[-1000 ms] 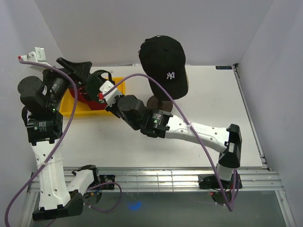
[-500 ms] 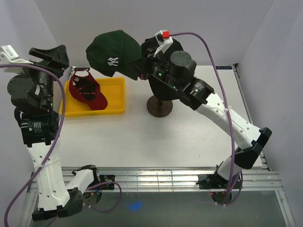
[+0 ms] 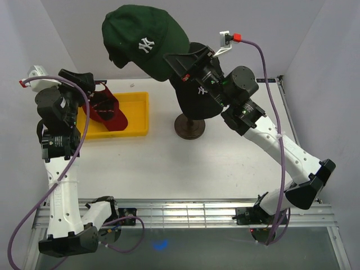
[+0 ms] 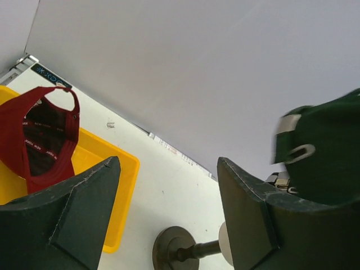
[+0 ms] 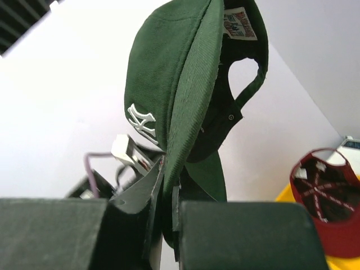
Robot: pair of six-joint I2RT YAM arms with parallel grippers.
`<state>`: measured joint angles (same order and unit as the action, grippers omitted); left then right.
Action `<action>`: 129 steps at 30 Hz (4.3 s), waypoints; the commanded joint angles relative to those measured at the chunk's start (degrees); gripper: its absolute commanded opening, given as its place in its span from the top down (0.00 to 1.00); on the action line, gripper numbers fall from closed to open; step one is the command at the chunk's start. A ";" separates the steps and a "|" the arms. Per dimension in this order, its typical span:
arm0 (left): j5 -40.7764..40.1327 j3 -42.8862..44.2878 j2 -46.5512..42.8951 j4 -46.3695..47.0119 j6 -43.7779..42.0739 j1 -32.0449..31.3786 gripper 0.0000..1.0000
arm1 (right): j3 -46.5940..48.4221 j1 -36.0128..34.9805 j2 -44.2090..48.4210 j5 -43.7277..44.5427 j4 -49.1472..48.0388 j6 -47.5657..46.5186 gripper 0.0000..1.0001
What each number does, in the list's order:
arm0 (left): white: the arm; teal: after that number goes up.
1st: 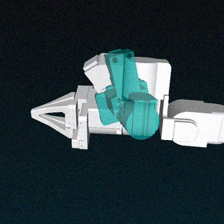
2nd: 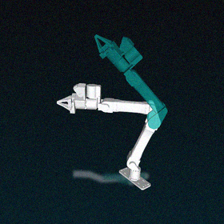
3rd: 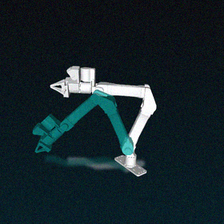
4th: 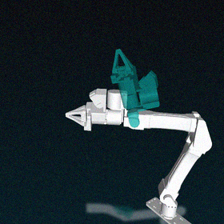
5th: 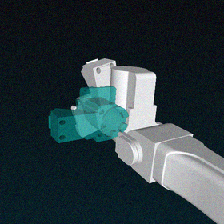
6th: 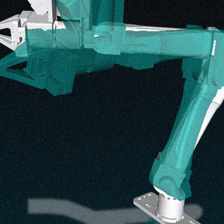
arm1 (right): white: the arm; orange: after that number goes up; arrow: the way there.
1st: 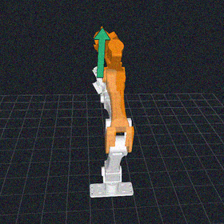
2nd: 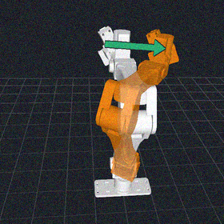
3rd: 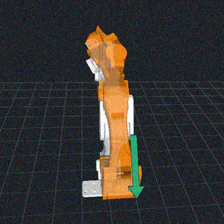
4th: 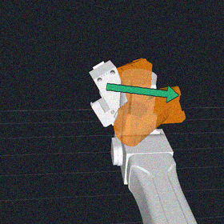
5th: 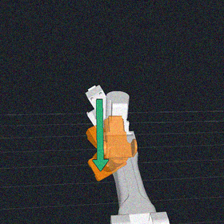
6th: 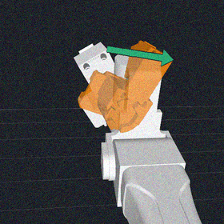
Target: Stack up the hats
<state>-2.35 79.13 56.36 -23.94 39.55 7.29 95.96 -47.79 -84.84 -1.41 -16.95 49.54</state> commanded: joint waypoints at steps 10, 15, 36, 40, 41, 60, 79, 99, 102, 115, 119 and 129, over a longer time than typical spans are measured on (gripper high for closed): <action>2.17 -3.90 -0.99 1.71 -1.67 0.09 0.20 | -12.19 3.93 11.97 20.82 -17.06 12.77 0.92; 2.26 -4.77 -1.08 1.71 -1.93 0.09 0.20 | -16.42 7.71 13.74 20.75 -16.98 20.22 0.92; 4.37 -6.62 -1.78 1.97 -2.28 0.01 0.21 | -28.81 12.28 16.63 16.79 -18.47 34.92 0.92; 4.63 -6.80 -1.69 2.15 -2.20 0.01 0.21 | -31.88 12.28 18.13 17.76 -18.73 35.54 0.92; 4.72 -6.89 -1.52 2.15 -2.11 0.01 0.21 | -32.33 12.28 18.30 17.93 -18.65 35.63 0.92; 4.02 -7.68 -1.25 2.32 -2.81 0.01 0.20 | -42.52 12.37 22.78 18.11 -20.05 38.88 0.92; 3.84 -8.82 -0.72 2.67 -3.16 0.01 0.21 | -51.57 12.72 23.84 16.52 -21.28 40.20 0.92; 4.20 -10.05 0.77 2.94 -2.72 0.01 0.21 | -53.34 12.81 23.49 19.16 -13.82 32.82 0.92; 4.28 -10.23 1.12 3.03 -2.55 0.09 0.21 | -53.25 12.81 23.14 19.43 -12.93 31.67 0.92; 4.37 -11.63 1.74 3.55 -2.20 0.01 0.22 | -55.70 12.81 20.94 19.43 -11.09 31.85 0.92; 4.37 -11.90 1.83 3.64 -2.11 0.09 0.22 | -56.85 12.81 20.24 19.60 -11.09 31.85 0.92; 4.37 -12.34 2.09 3.82 -2.11 0.01 0.22 | -58.34 12.81 18.66 20.30 -9.59 31.76 0.92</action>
<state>1.72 67.09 58.81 -21.32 37.50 7.29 41.43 -35.38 -62.52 14.61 -43.27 85.17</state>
